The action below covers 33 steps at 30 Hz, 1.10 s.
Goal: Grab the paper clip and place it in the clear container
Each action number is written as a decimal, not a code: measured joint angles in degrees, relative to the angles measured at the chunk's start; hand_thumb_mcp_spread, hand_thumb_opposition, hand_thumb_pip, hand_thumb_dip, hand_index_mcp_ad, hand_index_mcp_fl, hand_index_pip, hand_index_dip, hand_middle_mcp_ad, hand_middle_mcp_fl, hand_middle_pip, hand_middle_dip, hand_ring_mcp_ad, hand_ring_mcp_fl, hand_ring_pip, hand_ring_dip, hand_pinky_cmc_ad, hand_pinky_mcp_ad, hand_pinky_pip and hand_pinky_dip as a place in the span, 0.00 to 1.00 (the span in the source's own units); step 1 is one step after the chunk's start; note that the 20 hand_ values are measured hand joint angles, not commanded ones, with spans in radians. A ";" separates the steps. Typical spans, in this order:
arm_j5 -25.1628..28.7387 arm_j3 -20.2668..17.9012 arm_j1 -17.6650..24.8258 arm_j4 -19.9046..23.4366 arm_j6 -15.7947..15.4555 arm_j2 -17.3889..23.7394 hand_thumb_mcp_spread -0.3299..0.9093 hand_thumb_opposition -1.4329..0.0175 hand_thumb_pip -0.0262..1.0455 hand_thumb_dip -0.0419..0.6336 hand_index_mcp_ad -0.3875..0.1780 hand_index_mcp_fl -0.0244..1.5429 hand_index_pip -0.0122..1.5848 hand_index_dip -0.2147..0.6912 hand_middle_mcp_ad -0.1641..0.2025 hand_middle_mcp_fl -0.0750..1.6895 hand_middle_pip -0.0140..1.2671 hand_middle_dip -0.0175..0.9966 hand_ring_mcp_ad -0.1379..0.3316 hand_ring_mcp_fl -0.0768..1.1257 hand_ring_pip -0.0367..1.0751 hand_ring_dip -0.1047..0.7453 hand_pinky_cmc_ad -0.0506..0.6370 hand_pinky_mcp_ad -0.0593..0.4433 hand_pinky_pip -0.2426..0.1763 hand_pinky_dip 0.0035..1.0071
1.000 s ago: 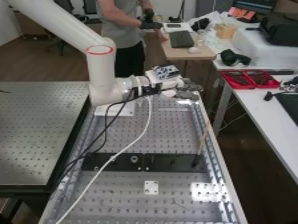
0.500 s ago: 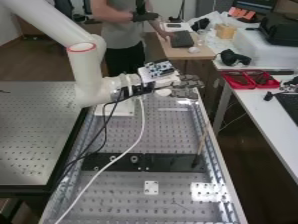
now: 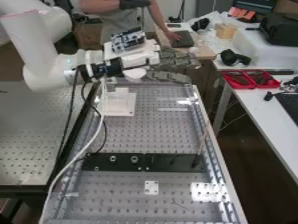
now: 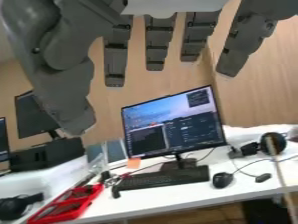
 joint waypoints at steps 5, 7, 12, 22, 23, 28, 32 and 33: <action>1.56 -0.92 -1.72 -3.79 -2.32 3.59 0.52 0.48 0.65 0.42 0.32 0.12 0.33 0.19 0.45 0.09 0.11 0.19 0.50 0.06 0.11 0.24 0.60 0.64 0.40 0.36; 2.03 -0.96 -2.54 -5.39 -3.70 4.65 0.52 0.48 0.65 0.41 0.33 0.13 0.32 0.20 0.46 0.09 0.11 0.19 0.50 0.06 0.11 0.24 0.60 0.64 0.40 0.36; 2.22 -0.75 -3.44 -7.16 -4.74 5.82 0.52 0.47 0.65 0.42 0.32 0.14 0.30 0.22 0.46 0.09 0.11 0.19 0.50 0.06 0.11 0.24 0.60 0.64 0.40 0.37; 2.55 -0.44 -4.05 -8.51 -5.75 6.76 0.52 0.47 0.63 0.42 0.32 0.14 0.29 0.24 0.46 0.09 0.11 0.19 0.50 0.06 0.11 0.24 0.61 0.64 0.40 0.37; 2.57 -0.43 -4.05 -8.53 -5.81 6.82 0.52 0.47 0.63 0.42 0.32 0.14 0.29 0.25 0.46 0.09 0.11 0.19 0.50 0.06 0.11 0.24 0.61 0.64 0.40 0.37; 2.72 -0.32 -4.05 -9.04 -6.41 7.31 0.52 0.47 0.63 0.42 0.32 0.15 0.28 0.25 0.46 0.09 0.11 0.19 0.50 0.06 0.11 0.24 0.61 0.64 0.40 0.37; 2.80 -0.30 -3.98 -9.01 -6.52 7.41 0.52 0.47 0.63 0.42 0.32 0.15 0.28 0.26 0.46 0.09 0.11 0.19 0.50 0.06 0.11 0.24 0.61 0.64 0.40 0.37; 2.80 -0.27 -3.93 -9.04 -6.48 7.40 0.52 0.47 0.63 0.42 0.32 0.15 0.28 0.26 0.46 0.09 0.11 0.19 0.50 0.06 0.11 0.24 0.61 0.64 0.40 0.37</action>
